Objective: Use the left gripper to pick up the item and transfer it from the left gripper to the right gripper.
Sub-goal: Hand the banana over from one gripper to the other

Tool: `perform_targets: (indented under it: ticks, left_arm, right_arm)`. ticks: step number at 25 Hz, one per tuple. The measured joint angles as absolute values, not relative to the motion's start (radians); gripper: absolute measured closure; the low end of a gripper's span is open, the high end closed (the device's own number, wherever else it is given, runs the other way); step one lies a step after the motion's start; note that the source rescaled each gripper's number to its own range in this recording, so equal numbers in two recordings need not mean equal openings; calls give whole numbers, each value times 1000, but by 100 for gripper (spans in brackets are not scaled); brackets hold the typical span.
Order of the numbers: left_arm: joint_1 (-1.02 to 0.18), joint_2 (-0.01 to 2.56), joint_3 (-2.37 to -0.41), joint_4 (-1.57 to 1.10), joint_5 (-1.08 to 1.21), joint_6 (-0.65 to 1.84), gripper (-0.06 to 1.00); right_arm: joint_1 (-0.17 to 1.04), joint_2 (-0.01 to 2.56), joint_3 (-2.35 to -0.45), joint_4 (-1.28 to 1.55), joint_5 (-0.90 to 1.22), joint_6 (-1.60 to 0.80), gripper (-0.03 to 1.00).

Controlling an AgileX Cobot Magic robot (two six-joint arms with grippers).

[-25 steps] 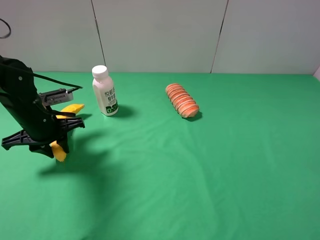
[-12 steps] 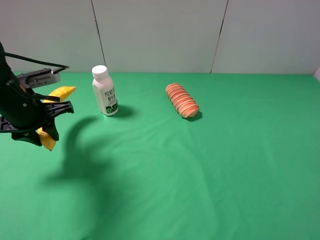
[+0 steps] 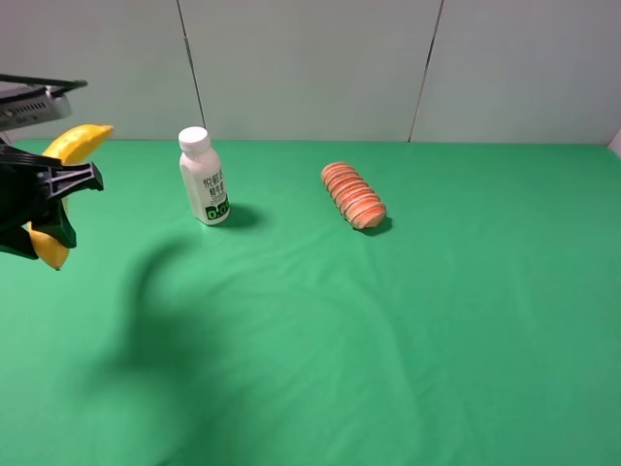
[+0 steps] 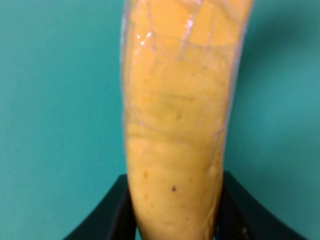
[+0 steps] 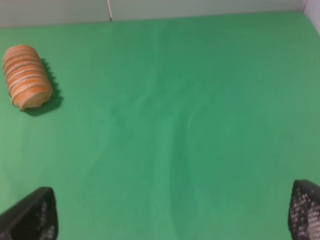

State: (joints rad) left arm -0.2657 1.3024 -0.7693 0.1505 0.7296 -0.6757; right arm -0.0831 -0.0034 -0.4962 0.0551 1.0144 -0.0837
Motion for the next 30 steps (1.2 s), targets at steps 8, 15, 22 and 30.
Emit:
perform_targets:
  ticks: [8,15,22,30]
  left_arm:
    - [-266,1226,-769,151,817,-530,94]
    - [-266,1218,-782,61,860,-360,94]
    - [-266,1218,-864,0,924,-240,94]
    - [-266,1218,-934,-25,973,-165,94]
  right_arm:
    - [-83,-3,-496,55,1014,-84,-3]
    - [-83,-3,-496,68,1014,-84,-3]
    - [-83,-3,-497,78,1016,-49,-3]
    - [-83,203,-576,219,1025,24,-3]
